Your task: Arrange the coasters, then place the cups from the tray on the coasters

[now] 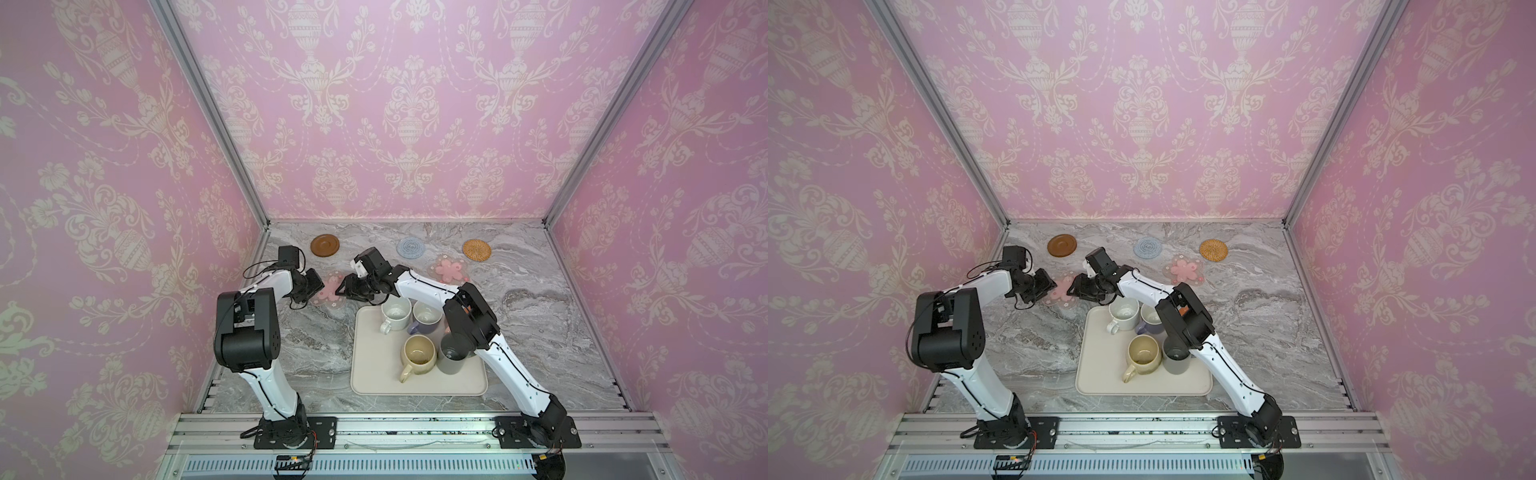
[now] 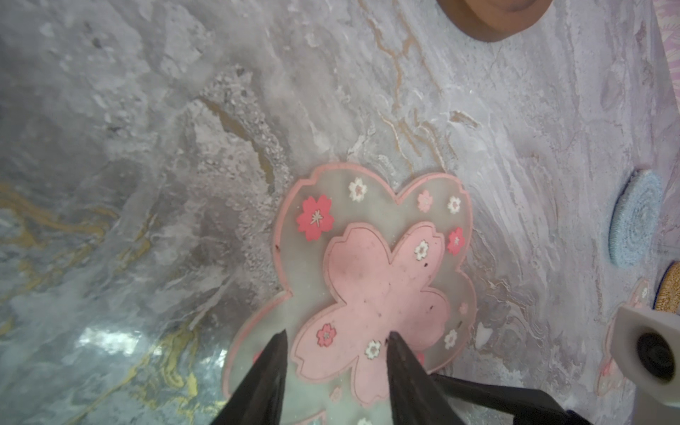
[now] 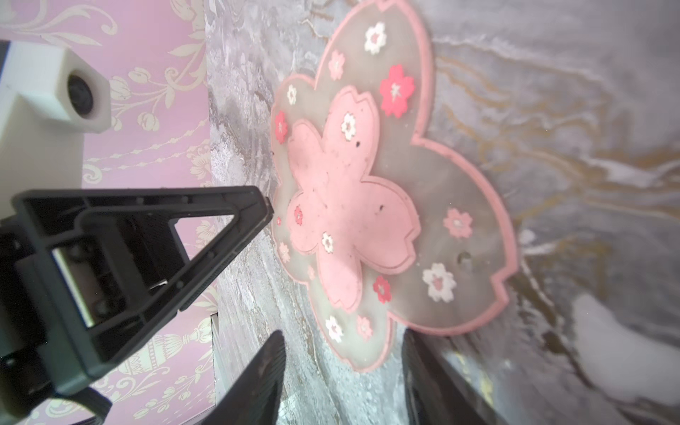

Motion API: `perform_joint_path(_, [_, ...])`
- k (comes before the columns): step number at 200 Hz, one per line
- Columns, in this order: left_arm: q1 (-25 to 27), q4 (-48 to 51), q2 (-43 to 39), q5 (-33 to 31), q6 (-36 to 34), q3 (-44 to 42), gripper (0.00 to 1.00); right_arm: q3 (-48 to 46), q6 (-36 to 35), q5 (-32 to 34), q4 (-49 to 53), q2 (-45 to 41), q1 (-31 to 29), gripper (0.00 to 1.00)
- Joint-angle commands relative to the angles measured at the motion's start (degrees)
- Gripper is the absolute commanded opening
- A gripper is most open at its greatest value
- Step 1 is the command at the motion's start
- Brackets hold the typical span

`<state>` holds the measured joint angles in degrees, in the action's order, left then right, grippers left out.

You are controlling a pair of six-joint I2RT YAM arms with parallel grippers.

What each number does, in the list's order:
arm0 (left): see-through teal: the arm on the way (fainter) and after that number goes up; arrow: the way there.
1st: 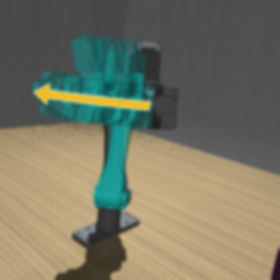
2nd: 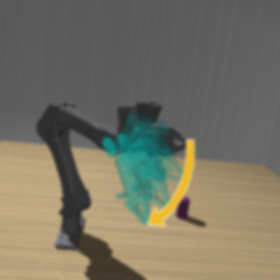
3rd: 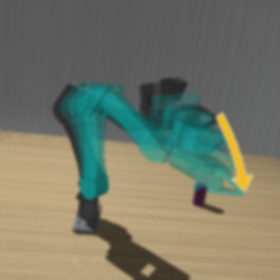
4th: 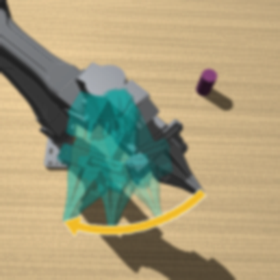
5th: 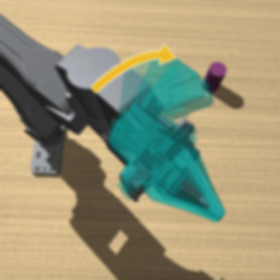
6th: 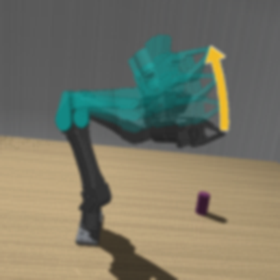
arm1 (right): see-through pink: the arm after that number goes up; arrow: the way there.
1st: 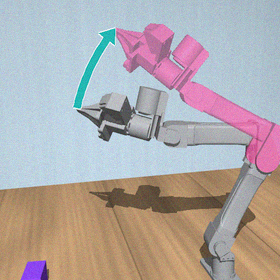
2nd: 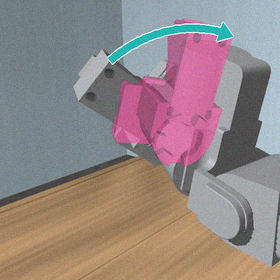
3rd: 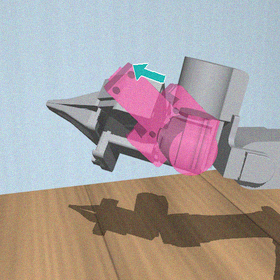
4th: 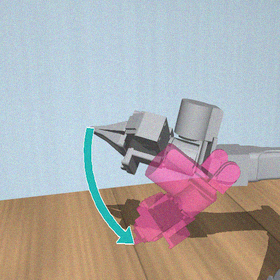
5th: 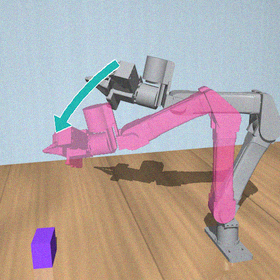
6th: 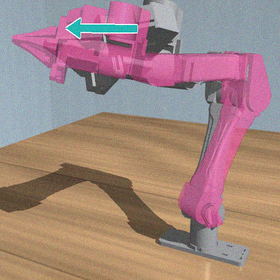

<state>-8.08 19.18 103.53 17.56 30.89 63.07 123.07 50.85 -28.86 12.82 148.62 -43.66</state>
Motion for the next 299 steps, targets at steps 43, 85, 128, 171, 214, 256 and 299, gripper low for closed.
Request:
perform_joint_path(43, [-1.1,3.5,-5.4,-3.7,-3.6,-0.7,0.47,0.2,0.2,1.9,4.2,3.5,0.3,0.53])
perform_joint_path(85, [-2.4,2.9,-4.8,-4.6,-4.7,-1.2,0.47,1.5,2.0,1.3,3.3,4.7,-0.2,0.53])
perform_joint_path(128, [-2.6,-0.2,-1.7,-3.1,-4.3,-2.4,0.47,2.9,2.0,1.5,3.7,5.4,-0.5,0.53])
perform_joint_path(171, [-2.9,-2.3,1.5,-2.4,-4.1,-1.7,0.47,4.2,2.1,1.5,4.1,6.0,-0.5,0.53])
perform_joint_path(214, [-3.2,-3.7,3.2,-1.8,-3.8,-0.9,0.47,7.6,2.4,1.4,5.2,7.7,-0.4,0.53])
perform_joint_path(256, [-3.2,-6.6,5.0,0.6,-2.2,-1.4,0.47,9.2,3.6,1.6,5.0,9.0,0.5,0.53])
perform_joint_path(299, [-3.2,-9.7,6.5,2.3,0.7,-1.8,0.47,10.7,5.1,1.6,4.3,10.1,1.6,0.53])
